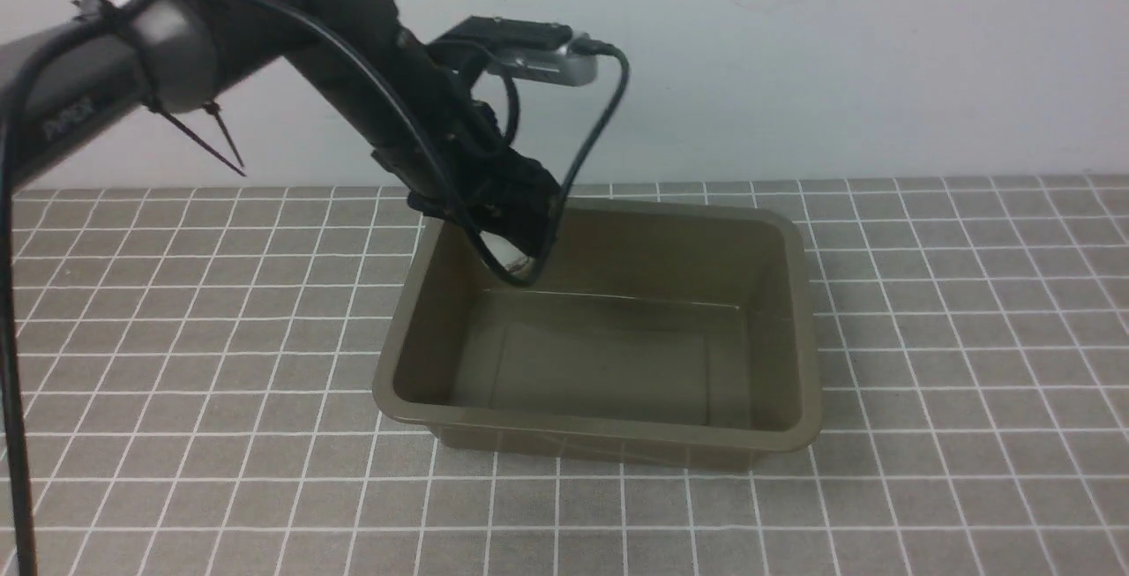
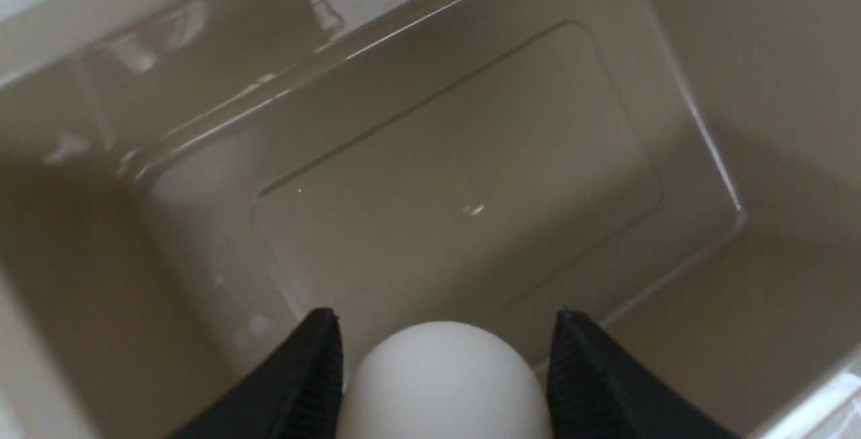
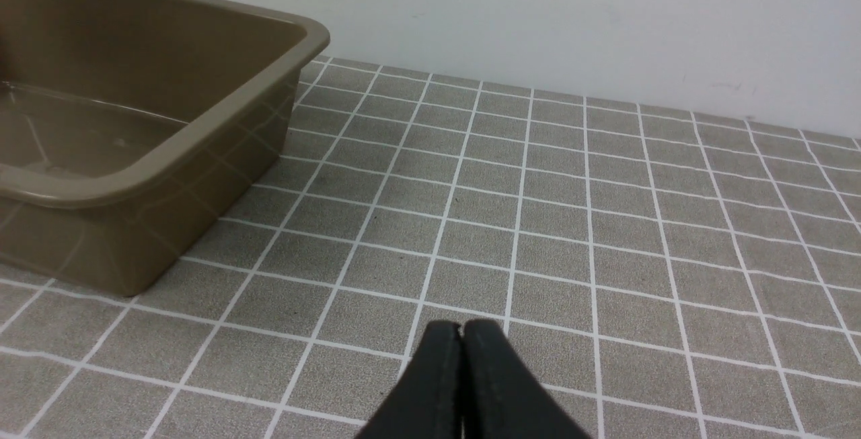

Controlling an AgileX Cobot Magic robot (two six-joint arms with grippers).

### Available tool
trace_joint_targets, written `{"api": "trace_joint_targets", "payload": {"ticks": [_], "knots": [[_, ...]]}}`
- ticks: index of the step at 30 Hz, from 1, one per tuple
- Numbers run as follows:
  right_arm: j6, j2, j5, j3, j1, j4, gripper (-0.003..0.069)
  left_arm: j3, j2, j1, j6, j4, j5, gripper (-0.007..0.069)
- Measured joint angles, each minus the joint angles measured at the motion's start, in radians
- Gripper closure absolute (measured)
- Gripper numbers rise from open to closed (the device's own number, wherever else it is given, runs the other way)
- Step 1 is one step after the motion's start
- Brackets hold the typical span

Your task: Put the table tennis balls into the box on the grey coffee tablecloth.

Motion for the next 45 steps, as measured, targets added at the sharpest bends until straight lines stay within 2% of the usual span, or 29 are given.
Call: {"api": "trace_joint_targets", "payload": {"ticks": [3,6,7,8,9,11,12,13,16,22,29,34,39,45], "knots": [[0.0,0.0,0.0,0.0,0.0,0.0,0.0669,-0.016,0.003,-0.023,-0.028,0.027,-0.021,0.0113],[0.0,0.0,0.0,0.0,0.0,0.0,0.0669,-0.051,0.003,-0.024,-0.073,0.047,0.004,0.0094],[0.0,0.0,0.0,0.0,0.0,0.0,0.0669,-0.088,-0.007,-0.024,-0.119,0.085,0.048,0.0135],[0.0,0.0,0.0,0.0,0.0,0.0,0.0669,-0.092,-0.009,-0.024,-0.124,0.09,0.053,0.0144],[0.0,0.0,0.0,0.0,0.0,0.0,0.0669,-0.113,-0.036,-0.024,-0.158,0.133,0.094,0.0246],[0.0,0.0,0.0,0.0,0.0,0.0,0.0669,-0.123,-0.06,-0.024,-0.173,0.161,0.113,0.0334],[0.0,0.0,0.0,0.0,0.0,0.0,0.0669,-0.129,-0.104,-0.024,-0.184,0.199,0.137,0.0466],[0.0,0.0,0.0,0.0,0.0,0.0,0.0669,-0.13,-0.141,-0.024,-0.19,0.222,0.148,0.0533],[0.0,0.0,0.0,0.0,0.0,0.0,0.0669,-0.126,-0.285,-0.024,-0.222,0.267,0.167,0.0615],[0.0,0.0,0.0,0.0,0.0,0.0,0.0669,0.016,-0.582,-0.024,-0.254,0.262,0.098,0.0629],[0.0,0.0,0.0,0.0,0.0,0.0,0.0669,0.416,-0.938,-0.024,-0.256,0.218,-0.149,0.0629],[0.0,0.0,0.0,0.0,0.0,0.0,0.0669,0.68,-1.138,-0.024,-0.261,0.19,-0.258,0.0629],[0.0,0.0,0.0,0.0,0.0,0.0,0.0669,0.814,-1.243,-0.024,-0.261,0.154,-0.264,0.0629],[0.0,0.0,0.0,0.0,0.0,0.0,0.0669,0.851,-1.298,-0.024,-0.261,0.154,-0.222,0.0629]]}}
